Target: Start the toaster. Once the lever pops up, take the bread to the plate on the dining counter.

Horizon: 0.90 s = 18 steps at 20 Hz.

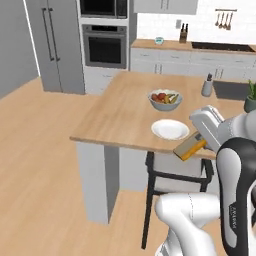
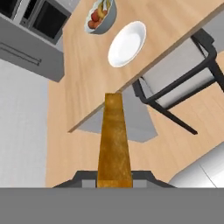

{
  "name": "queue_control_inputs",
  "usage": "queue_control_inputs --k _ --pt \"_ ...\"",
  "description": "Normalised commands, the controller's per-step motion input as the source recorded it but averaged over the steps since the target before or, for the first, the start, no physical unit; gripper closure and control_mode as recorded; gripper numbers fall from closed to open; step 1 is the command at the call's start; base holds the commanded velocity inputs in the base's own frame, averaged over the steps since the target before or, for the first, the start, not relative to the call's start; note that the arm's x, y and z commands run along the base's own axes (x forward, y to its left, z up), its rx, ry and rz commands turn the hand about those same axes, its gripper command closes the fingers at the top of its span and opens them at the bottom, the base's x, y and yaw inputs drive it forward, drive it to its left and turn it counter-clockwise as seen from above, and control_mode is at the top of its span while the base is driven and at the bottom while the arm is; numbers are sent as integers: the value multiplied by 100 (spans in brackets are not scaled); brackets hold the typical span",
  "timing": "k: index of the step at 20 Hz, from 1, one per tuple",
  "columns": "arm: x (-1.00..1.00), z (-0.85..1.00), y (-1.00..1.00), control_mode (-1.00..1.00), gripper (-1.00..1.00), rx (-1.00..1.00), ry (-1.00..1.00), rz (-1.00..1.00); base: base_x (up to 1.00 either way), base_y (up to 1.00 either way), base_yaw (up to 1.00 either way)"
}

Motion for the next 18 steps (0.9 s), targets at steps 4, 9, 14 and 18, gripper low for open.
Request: queue_control_inputs --k 4,9,14,18 --pt "0 0 0 100 100 0 0 0 63 31 -46" --pt "0 0 0 100 100 0 0 0 66 42 -44" --pt "20 -4 6 -100 100 0 -6 -13 38 23 -25" --pt "43 -10 -13 -100 100 0 -7 -12 0 0 0"
